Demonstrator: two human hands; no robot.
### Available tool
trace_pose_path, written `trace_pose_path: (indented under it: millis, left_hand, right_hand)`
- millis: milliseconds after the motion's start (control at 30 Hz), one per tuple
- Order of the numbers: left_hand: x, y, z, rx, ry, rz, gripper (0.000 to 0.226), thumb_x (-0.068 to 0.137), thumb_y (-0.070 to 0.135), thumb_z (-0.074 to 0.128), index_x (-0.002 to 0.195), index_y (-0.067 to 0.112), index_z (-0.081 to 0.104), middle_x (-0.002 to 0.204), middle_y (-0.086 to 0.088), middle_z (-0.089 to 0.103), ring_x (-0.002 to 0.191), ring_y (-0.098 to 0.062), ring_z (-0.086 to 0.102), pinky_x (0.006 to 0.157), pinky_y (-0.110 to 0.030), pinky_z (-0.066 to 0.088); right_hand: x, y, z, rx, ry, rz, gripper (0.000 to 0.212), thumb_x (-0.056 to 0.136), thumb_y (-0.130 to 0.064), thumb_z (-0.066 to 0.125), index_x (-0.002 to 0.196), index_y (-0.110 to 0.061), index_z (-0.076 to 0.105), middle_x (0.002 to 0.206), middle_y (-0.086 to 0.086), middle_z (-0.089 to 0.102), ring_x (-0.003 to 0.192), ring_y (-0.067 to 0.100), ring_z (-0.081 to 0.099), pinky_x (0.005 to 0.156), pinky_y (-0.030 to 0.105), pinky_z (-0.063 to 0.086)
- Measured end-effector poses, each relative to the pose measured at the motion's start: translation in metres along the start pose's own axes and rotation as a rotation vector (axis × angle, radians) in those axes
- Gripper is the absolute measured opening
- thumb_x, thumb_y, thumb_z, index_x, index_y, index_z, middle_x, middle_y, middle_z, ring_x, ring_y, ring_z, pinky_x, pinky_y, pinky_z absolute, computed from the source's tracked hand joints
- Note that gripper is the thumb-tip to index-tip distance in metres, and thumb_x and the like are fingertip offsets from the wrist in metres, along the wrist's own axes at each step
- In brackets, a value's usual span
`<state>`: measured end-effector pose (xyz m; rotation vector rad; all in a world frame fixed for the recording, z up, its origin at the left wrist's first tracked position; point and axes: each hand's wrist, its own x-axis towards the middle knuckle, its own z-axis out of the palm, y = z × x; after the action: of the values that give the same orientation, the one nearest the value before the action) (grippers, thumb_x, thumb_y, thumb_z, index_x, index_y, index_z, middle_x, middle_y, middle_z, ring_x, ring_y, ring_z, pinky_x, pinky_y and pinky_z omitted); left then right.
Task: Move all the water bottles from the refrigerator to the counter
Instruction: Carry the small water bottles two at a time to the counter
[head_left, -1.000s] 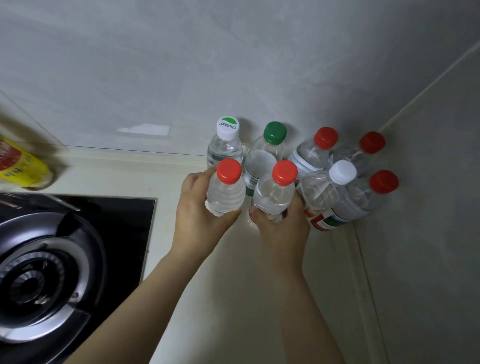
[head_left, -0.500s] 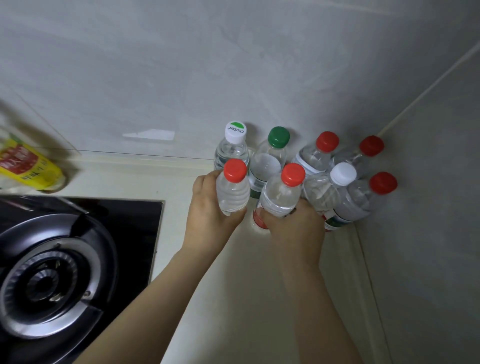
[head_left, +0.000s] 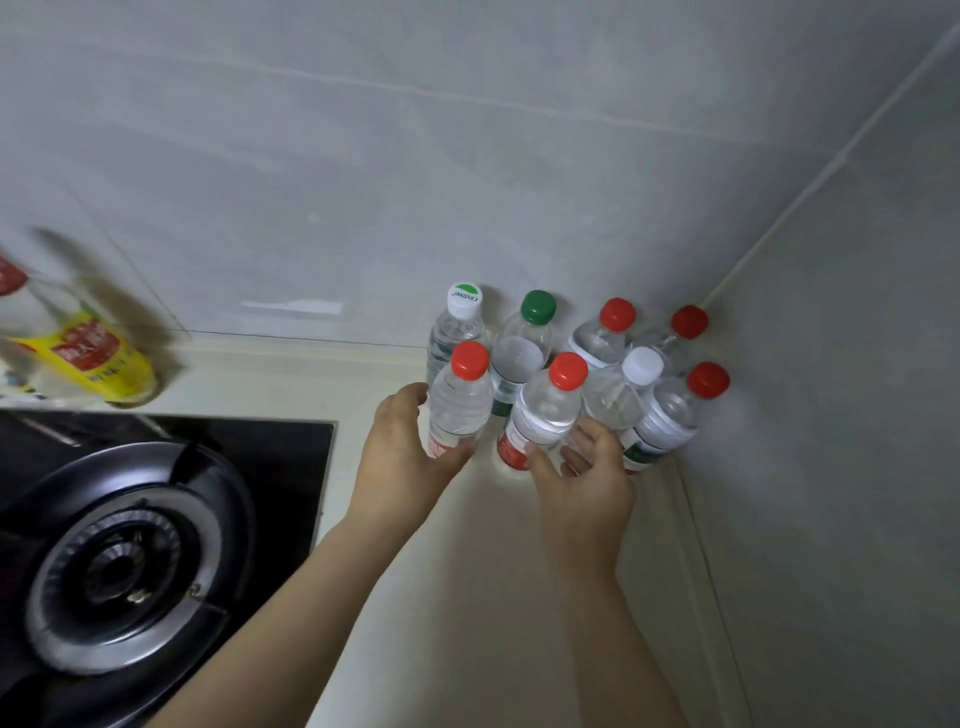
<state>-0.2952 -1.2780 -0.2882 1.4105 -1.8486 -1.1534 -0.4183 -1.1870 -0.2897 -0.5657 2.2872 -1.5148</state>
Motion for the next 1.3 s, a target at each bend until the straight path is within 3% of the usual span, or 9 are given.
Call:
trace_pose_path:
  millis: [133, 467, 667, 833, 900, 1000, 1100, 1300]
  left_hand:
    - [-0.022, 0.013, -0.019, -0.007, 0.001, 0.036, 0.071, 0.074, 0.038, 0.081, 0.134, 0.020, 0.047, 0.127, 0.006, 0.052, 0.115, -0.013, 0.053, 0.096, -0.036, 0.049]
    - [-0.078, 0.064, -0.098, -0.017, 0.011, 0.272, 0.057, 0.078, 0.025, 0.076, 0.129, 0.026, 0.050, 0.122, 0.010, 0.059, 0.111, -0.007, 0.056, 0.097, -0.030, 0.048]
    - [-0.114, 0.085, -0.155, 0.088, 0.107, 0.437, 0.054, 0.080, 0.025, 0.074, 0.130, 0.026, 0.052, 0.121, 0.012, 0.058, 0.110, -0.004, 0.055, 0.096, -0.024, 0.046]
    - [-0.148, 0.100, -0.203, 0.281, 0.155, 0.535, 0.056, 0.083, 0.026, 0.071, 0.135, 0.025, 0.049, 0.126, 0.012, 0.056, 0.114, -0.005, 0.053, 0.096, -0.019, 0.041]
    - [-0.161, 0.107, -0.219, 0.312, 0.185, 0.545, 0.056, 0.085, 0.028, 0.069, 0.136, 0.028, 0.047, 0.128, 0.015, 0.054, 0.116, -0.002, 0.051, 0.097, -0.018, 0.039]
    - [-0.181, 0.120, -0.237, 0.328, 0.249, 0.529, 0.055, 0.086, 0.032, 0.067, 0.136, 0.032, 0.045, 0.129, 0.020, 0.052, 0.117, 0.003, 0.047, 0.097, -0.015, 0.038]
    - [-0.201, 0.133, -0.246, 0.354, 0.349, 0.516, 0.054, 0.086, 0.035, 0.067, 0.135, 0.034, 0.046, 0.128, 0.022, 0.052, 0.117, 0.004, 0.049, 0.096, -0.014, 0.040]
    - [-0.248, 0.145, -0.255, 0.461, 0.517, 0.438, 0.054, 0.083, 0.037, 0.069, 0.133, 0.035, 0.049, 0.123, 0.027, 0.054, 0.112, 0.006, 0.052, 0.096, -0.019, 0.045]
  right_hand:
    - [-0.011, -0.015, -0.014, -0.055, -0.003, -0.072, 0.043, 0.077, -0.017, 0.079, 0.115, -0.023, 0.059, 0.103, -0.008, 0.066, 0.100, 0.010, 0.064, 0.092, 0.031, 0.052]
    - [-0.065, -0.085, -0.059, -0.138, -0.112, -0.338, 0.043, 0.080, -0.020, 0.077, 0.119, -0.024, 0.060, 0.113, -0.011, 0.066, 0.104, 0.007, 0.062, 0.094, 0.030, 0.051]
    - [-0.107, -0.149, -0.080, -0.251, -0.222, -0.557, 0.043, 0.081, -0.023, 0.075, 0.122, -0.026, 0.061, 0.120, -0.012, 0.066, 0.110, 0.006, 0.061, 0.097, 0.031, 0.050]
    - [-0.130, -0.186, -0.096, -0.384, -0.281, -0.719, 0.043, 0.082, -0.028, 0.074, 0.122, -0.032, 0.059, 0.117, -0.018, 0.062, 0.107, 0.005, 0.059, 0.086, 0.015, 0.042]
    - [-0.135, -0.199, -0.101, -0.401, -0.304, -0.773, 0.043, 0.082, -0.031, 0.075, 0.122, -0.033, 0.060, 0.116, -0.018, 0.062, 0.106, 0.004, 0.059, 0.084, 0.012, 0.040]
    - [-0.141, -0.217, -0.107, -0.378, -0.377, -0.850, 0.044, 0.082, -0.034, 0.074, 0.124, -0.035, 0.058, 0.119, -0.020, 0.060, 0.108, 0.002, 0.057, 0.091, 0.021, 0.044]
    - [-0.143, -0.234, -0.112, -0.331, -0.462, -0.931, 0.045, 0.083, -0.035, 0.072, 0.125, -0.037, 0.057, 0.116, -0.025, 0.055, 0.107, -0.004, 0.052, 0.095, 0.021, 0.043]
    - [-0.147, -0.254, -0.119, -0.258, -0.613, -1.114, 0.046, 0.084, -0.035, 0.071, 0.127, -0.038, 0.055, 0.114, -0.031, 0.050, 0.106, -0.011, 0.048, 0.091, 0.008, 0.036]
